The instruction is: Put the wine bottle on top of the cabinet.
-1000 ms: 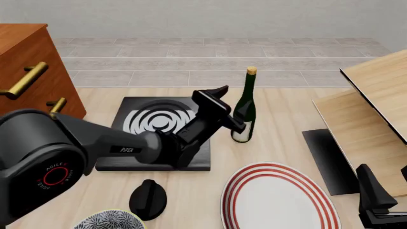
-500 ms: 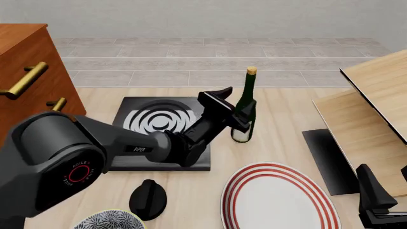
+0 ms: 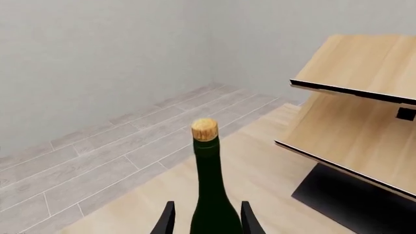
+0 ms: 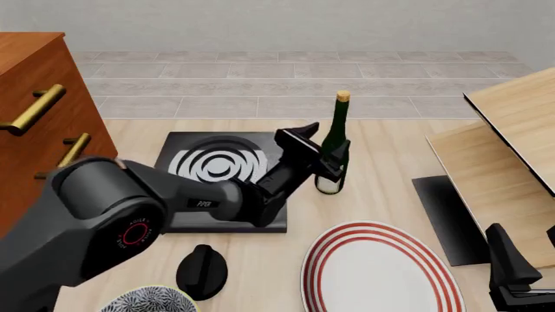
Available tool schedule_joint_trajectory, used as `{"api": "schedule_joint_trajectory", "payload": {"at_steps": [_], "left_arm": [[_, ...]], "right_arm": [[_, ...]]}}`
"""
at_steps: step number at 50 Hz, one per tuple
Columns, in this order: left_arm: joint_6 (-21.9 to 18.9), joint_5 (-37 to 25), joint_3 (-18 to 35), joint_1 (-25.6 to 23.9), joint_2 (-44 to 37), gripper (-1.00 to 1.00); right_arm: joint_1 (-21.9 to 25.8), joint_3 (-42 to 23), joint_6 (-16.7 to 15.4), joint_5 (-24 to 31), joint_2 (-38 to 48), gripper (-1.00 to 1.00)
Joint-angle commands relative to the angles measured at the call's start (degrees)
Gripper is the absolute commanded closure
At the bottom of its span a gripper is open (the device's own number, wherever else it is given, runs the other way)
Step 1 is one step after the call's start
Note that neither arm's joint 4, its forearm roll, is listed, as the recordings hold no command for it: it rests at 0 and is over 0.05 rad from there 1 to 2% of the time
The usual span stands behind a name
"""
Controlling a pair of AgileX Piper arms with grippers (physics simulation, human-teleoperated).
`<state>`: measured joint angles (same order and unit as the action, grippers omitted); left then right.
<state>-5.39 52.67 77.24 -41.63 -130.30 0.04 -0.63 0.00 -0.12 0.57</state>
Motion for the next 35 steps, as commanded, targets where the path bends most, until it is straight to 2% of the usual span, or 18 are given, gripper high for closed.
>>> {"api": "schedule_joint_trajectory", "payload": {"at_steps": [1, 8, 25, 35], "left_arm": [[-0.63, -0.58, 2.76, 0.11, -2.79, -1.0], [-0.97, -1.45, 5.55, -0.12, -5.43, -1.0], [0.41, -1.49, 7.72, -0.72, -6.7, -1.0], [0.5, -3.49, 12.04, 0.63, -8.95, -1.0]], "right_arm": [[0.0, 0.0, 0.0, 0.0, -0.01, -1.0], [0.01, 0.0, -0.01, 0.0, 0.0, -1.0], [0.01, 0.0, 0.0, 0.0, 0.0, -1.0], [-0.01, 0.0, -0.01, 0.0, -0.02, -1.0]]}}
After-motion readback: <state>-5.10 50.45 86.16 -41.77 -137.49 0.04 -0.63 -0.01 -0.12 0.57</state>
